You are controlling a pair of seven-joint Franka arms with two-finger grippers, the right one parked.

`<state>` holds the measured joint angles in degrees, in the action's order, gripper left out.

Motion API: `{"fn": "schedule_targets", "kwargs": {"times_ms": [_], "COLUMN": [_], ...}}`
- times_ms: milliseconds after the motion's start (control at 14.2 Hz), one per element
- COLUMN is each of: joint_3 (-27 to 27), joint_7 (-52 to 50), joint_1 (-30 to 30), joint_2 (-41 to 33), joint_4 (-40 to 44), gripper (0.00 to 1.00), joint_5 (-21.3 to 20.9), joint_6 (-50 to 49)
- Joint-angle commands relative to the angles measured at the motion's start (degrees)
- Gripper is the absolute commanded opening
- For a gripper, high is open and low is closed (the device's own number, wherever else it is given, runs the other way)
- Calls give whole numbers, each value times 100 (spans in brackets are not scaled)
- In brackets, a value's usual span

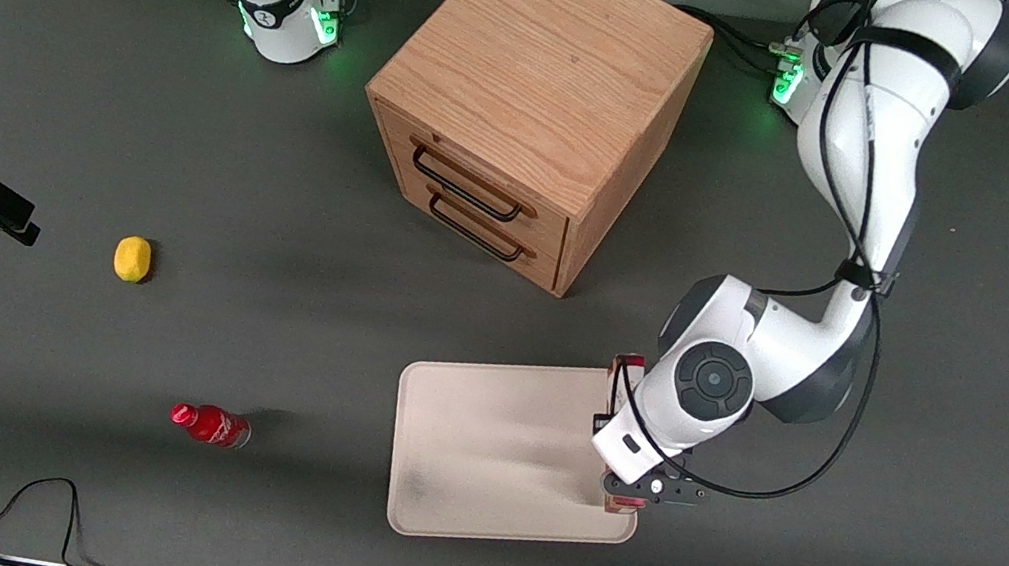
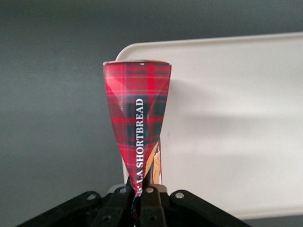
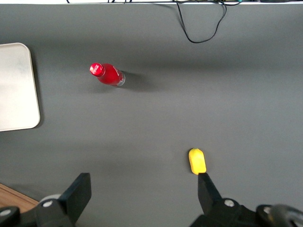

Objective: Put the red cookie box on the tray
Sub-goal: 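Lower the box onto the tray's corner and open the left gripper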

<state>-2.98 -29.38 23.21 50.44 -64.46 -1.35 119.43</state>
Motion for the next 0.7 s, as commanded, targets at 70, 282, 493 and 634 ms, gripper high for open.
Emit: {"fn": "schedule_targets", "kwargs": {"times_ms": [70,282,493,634], "joint_3": [-18,-18,-18,-18], "joint_7": [-279,-139,-243,-235], "joint_1": [43,95,113,70], "joint_2": [-8,45,-95,-410], "joint_4": [-225,-295,-295,-356], "gripper": [0,100,100,100], "joint_5": [-102,-442,-445,-436], "joint_6": [327,694,784,671]}}
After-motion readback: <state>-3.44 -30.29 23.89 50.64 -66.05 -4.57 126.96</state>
